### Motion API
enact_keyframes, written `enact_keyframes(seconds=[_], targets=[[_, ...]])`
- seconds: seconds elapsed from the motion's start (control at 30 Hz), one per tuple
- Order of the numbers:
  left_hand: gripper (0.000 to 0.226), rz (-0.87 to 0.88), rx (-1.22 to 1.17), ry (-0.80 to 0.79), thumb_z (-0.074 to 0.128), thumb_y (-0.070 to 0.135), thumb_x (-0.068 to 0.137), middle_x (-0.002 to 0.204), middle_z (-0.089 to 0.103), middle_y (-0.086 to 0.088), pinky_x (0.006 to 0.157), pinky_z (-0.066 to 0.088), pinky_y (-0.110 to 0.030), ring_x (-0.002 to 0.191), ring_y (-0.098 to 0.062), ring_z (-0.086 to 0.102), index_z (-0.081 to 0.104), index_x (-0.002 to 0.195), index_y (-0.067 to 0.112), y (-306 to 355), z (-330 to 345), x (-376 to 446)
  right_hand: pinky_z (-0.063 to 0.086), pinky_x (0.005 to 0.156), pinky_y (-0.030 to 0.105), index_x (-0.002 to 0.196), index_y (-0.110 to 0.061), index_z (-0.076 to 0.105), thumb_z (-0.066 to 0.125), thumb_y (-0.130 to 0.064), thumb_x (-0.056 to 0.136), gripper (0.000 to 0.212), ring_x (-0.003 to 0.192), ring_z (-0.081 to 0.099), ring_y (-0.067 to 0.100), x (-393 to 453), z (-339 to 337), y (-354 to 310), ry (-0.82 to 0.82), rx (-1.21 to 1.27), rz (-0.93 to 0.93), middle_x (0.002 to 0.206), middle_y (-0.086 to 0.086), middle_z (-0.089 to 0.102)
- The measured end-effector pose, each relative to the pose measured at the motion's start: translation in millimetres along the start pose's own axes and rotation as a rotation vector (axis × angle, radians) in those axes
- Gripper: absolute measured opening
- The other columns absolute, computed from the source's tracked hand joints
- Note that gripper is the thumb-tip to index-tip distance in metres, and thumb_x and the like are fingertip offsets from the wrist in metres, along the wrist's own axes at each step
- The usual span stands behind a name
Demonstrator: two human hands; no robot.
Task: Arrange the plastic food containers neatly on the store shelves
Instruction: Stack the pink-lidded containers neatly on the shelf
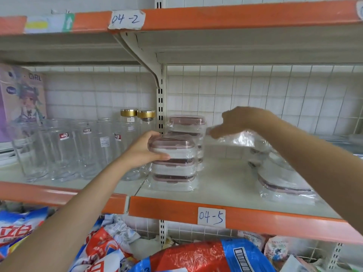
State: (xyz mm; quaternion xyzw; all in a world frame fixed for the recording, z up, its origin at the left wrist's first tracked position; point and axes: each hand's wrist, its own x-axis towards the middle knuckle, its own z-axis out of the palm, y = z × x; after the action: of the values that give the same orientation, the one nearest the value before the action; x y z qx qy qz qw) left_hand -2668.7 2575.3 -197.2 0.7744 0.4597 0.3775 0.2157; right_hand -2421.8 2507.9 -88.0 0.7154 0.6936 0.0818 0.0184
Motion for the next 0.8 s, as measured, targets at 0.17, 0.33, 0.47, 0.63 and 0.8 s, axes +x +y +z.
enact_keyframes(seconds=[0.17,0.33,0.47,0.63,0.8], targets=[[0.103,-0.05,-0.001,0.002,0.083,0.042,0.062,0.151,0.032,0.002,0.103,0.03,-0.028,0.134,-0.016,0.035,0.025,0.146,0.024,-0.6,0.4,0.1,0.04,0.064,0.03,0.106,-0.012,0.054,0.051,-0.067,0.079,0.062,0.079,0.054,0.021,9.4,-20.9,10.8,0.138,0.231,-0.01,0.086,0.002,0.055],[0.119,-0.107,-0.041,0.043,0.071,0.066,0.05,0.151,0.031,0.001,0.105,0.033,-0.033,0.134,-0.018,0.036,0.018,0.147,0.023,3.9,4.6,-1.7,0.045,0.07,0.027,0.109,-0.021,0.053,0.07,-0.039,0.078,0.039,0.086,0.057,0.017,26.9,5.0,4.5,0.22,0.749,-0.294,0.104,0.006,0.063],[0.116,-0.153,-0.05,0.1,0.078,0.058,0.058,0.149,0.037,-0.002,0.105,0.036,-0.036,0.131,-0.021,0.041,0.015,0.147,0.019,0.7,6.6,1.2,0.045,0.075,0.017,0.107,-0.026,0.057,0.072,-0.024,0.081,0.03,0.093,0.058,0.012,36.6,17.9,-13.0,0.181,0.93,-0.486,0.109,-0.003,0.063],[0.125,-0.186,-0.129,0.083,0.076,0.066,0.046,0.149,0.035,-0.003,0.106,0.035,-0.036,0.132,-0.021,0.04,0.014,0.147,0.025,2.5,4.9,-2.2,0.038,0.095,0.024,0.115,-0.027,0.057,0.07,-0.025,0.083,0.034,0.11,0.051,0.013,53.6,34.2,-30.2,0.054,0.824,-0.533,0.118,-0.005,0.057],[0.115,-0.147,-0.155,0.095,0.056,0.079,0.055,0.153,0.029,0.005,0.111,0.03,-0.043,0.137,-0.018,0.033,0.019,0.149,0.025,10.2,4.5,-3.9,0.035,0.103,0.029,0.121,-0.032,0.056,0.07,-0.039,0.081,0.043,0.117,0.046,0.015,60.2,36.0,-31.1,0.135,0.734,-0.489,0.124,-0.002,0.051]])
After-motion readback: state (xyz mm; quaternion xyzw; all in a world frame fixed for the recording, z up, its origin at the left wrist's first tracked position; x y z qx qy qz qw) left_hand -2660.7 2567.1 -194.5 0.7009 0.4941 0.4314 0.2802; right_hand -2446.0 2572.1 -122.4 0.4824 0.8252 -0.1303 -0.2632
